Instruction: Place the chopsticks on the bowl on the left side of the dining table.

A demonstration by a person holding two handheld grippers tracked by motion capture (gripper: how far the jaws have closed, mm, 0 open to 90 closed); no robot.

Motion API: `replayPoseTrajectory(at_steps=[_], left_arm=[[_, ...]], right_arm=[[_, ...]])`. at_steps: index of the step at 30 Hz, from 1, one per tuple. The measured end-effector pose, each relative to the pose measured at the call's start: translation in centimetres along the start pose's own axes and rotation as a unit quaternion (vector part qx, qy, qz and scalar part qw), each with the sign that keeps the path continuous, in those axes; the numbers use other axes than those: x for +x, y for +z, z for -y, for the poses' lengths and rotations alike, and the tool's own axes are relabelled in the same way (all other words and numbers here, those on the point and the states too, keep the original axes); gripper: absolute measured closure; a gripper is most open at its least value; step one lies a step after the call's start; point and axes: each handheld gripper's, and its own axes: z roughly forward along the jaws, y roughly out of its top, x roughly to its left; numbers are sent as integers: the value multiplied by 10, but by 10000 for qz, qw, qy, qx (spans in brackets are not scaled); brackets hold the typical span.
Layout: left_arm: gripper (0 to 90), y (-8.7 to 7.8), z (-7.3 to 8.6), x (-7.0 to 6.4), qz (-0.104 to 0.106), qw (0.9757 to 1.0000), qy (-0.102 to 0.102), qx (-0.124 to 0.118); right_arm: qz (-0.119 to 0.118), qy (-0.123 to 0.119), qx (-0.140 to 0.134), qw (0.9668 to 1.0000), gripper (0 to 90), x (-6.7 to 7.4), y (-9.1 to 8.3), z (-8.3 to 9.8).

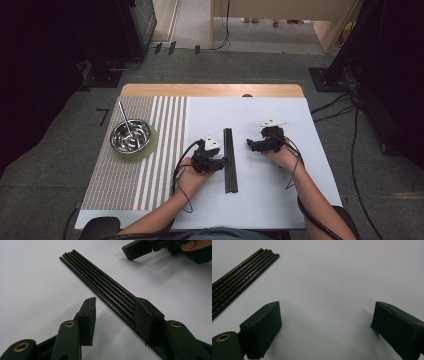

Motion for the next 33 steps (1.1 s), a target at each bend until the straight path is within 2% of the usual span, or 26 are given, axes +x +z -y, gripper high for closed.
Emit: replayPoseTrajectory(at_steps=[22,30,33], left_arm=[[564,6,5,-2,29,9999,-7,111],[634,4,6,-3,24,9999,-14,133],[695,3,7,-1,22,9999,-77,152]], right_arm=[[4,-7,-4,10000,84,0,0,0],[6,-7,-3,10000,84,0,0,0],[1,-6,-3,10000,84,0,0,0]])
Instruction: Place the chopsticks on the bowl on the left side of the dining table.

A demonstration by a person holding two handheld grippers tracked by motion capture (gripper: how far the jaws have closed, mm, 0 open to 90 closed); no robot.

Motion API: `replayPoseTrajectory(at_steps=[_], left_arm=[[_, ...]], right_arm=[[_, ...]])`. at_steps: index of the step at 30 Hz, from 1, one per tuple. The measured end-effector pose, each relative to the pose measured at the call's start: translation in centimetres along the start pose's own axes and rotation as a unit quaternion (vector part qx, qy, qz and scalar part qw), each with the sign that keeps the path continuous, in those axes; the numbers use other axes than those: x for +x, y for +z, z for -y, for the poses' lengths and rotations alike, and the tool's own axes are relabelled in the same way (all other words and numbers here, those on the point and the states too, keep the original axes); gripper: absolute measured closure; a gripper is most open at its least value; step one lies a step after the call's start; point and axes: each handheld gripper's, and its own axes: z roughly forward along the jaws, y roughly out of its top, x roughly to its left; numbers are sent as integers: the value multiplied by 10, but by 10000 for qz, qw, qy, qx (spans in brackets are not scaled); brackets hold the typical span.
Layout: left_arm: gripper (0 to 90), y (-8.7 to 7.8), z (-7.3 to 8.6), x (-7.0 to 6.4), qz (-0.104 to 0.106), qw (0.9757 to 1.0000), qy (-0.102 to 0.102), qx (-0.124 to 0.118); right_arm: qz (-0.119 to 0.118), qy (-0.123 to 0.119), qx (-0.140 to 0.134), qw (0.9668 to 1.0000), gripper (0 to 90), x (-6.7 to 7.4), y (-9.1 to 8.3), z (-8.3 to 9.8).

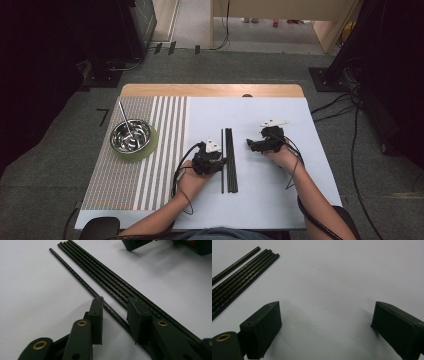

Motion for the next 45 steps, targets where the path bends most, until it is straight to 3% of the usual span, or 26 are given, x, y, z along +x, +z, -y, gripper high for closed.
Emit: replayPoseTrajectory(at_steps=[7,21,33,45], left_arm=[[779,-2,1,3,4,10000,-75,52],[824,-8,-1,17,-110,9997,-181,151],[844,-10,-7,50,-292,9985,-405,210],[859,-9,-13,74,-342,9985,-357,244]], right_arm=[[-1,3,4,10000,84,0,0,0],[5,0,6,10000,84,0,0,0],[6,0,7,10000,84,0,0,0],[3,-2,4,10000,84,0,0,0]])
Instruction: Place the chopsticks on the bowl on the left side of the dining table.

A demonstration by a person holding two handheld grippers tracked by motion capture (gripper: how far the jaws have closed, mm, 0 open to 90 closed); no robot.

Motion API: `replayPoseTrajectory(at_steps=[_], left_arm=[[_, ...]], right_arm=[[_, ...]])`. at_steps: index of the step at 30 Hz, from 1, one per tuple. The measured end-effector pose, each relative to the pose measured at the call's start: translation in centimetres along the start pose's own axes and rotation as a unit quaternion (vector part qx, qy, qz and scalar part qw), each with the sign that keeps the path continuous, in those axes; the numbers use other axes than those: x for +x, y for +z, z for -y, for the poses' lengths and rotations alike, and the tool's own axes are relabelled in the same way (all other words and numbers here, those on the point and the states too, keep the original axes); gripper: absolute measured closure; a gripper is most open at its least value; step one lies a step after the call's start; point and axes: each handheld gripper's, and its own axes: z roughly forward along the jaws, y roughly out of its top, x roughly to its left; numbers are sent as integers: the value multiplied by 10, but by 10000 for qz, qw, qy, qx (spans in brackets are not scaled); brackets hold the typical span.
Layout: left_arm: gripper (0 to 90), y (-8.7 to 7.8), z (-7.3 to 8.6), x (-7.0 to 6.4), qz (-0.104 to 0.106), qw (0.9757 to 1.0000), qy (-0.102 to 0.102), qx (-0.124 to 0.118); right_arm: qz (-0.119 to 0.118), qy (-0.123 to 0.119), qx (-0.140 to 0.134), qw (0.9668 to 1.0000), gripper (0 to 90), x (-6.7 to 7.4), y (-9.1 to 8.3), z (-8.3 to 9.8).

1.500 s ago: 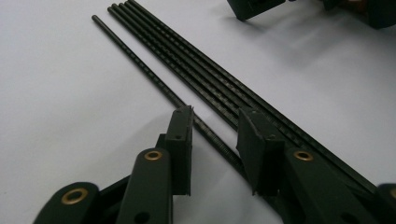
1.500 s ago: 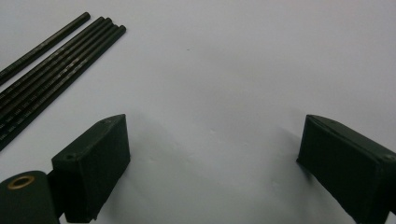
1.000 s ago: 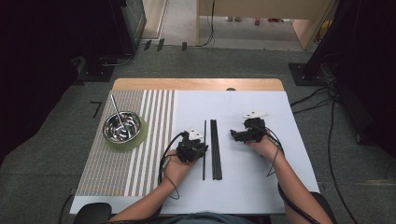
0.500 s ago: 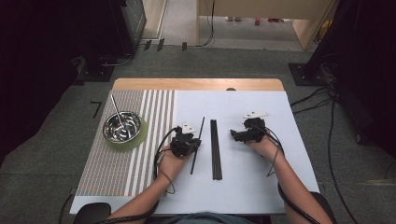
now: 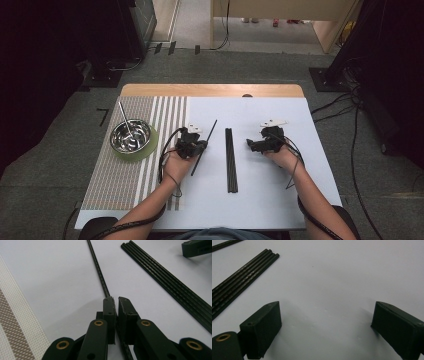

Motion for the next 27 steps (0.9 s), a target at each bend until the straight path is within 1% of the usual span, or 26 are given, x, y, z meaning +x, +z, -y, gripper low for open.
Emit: replayPoseTrajectory(at_steps=[1,4,8,16,18,21,27], left_arm=[[860,0,0,2,7,10000,-19,-14],[863,2,-2,5,-47,10000,33,-67],[863,4,-3,5,-66,9999,57,-101],[855,5,-3,5,-74,9999,38,-118],[827,5,-3,4,-55,9999,4,-132],[815,4,-3,3,-72,9999,29,-129],[795,-4,-3,-2,-95,9998,51,-186]], right_arm=[[-1,-1,-1,10000,84,0,0,0],[1,3,-5,10000,84,0,0,0],[3,8,4,10000,84,0,0,0],[-9,2,9,10000,82,0,0,-1],[-15,-6,7,10000,82,0,1,-1],[-15,-4,4,10000,82,0,0,0],[-17,-2,11,10000,81,0,0,-1]])
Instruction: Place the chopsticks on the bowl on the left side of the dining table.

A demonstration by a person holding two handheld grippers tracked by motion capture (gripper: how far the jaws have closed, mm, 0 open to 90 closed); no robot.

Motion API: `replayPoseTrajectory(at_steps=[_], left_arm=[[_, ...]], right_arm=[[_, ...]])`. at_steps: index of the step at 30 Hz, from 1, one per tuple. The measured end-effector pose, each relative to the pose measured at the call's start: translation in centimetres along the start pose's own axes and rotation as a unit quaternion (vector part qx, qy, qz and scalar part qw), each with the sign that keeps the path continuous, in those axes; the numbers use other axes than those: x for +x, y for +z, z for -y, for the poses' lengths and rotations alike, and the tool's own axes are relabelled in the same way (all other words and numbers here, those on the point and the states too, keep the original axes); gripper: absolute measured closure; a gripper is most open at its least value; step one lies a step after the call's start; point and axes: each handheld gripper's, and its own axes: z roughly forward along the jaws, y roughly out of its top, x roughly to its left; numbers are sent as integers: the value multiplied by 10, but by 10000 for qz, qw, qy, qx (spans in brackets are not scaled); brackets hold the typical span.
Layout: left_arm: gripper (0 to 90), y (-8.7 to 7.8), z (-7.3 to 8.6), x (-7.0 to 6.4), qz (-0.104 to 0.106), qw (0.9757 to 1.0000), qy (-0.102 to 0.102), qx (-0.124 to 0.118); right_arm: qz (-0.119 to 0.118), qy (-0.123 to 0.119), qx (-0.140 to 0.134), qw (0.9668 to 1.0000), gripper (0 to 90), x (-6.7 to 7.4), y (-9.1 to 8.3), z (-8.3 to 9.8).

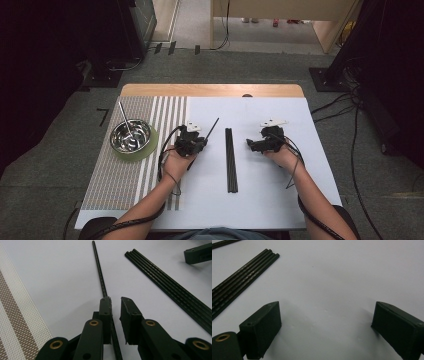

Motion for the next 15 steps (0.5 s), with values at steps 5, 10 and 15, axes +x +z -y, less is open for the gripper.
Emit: replayPoseTrajectory(at_steps=[5,10,15], left_arm=[[784,-7,5,-4,-5,10000,-38,16],[784,-15,7,-4,-48,10000,-43,3],[790,-23,10,-4,-99,9999,-105,-14]], right_arm=[[-1,2,-4,10000,81,0,0,0],[-2,-6,-2,10000,81,0,0,0],[-3,-7,-4,10000,81,0,0,0]])
